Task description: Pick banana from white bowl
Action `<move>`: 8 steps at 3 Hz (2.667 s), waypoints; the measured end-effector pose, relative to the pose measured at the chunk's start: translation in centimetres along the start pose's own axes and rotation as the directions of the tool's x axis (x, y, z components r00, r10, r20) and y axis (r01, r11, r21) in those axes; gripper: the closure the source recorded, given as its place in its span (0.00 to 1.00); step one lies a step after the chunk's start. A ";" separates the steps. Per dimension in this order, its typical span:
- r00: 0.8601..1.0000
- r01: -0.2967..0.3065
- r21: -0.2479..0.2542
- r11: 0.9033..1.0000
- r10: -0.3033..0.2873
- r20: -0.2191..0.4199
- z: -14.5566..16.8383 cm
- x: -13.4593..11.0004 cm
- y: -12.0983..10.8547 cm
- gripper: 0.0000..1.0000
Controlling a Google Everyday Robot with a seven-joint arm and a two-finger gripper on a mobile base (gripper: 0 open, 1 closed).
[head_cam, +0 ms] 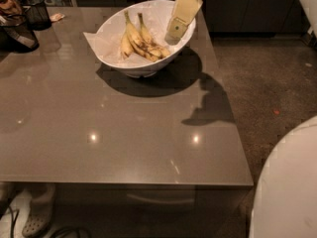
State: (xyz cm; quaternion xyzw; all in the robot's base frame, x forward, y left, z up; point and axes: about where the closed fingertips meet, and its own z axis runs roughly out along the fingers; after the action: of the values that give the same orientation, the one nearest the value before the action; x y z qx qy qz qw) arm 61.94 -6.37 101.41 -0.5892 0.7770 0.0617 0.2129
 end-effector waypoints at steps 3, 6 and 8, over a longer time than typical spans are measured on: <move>0.996 -0.020 -0.089 0.996 0.028 0.087 4.8 -4.8 -1.7 0.00; 0.975 -0.174 -0.154 0.973 0.192 0.110 7.8 -5.5 -3.3 0.40; 0.949 -0.305 -0.125 0.944 0.312 0.043 9.1 -4.9 -5.0 0.12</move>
Offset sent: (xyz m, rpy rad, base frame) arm 0.0300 0.0612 -0.0377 0.0394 0.3107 0.0839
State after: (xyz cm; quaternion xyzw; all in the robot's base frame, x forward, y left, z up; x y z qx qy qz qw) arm 70.06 -0.36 95.92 -0.4695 0.8476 0.1580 0.1899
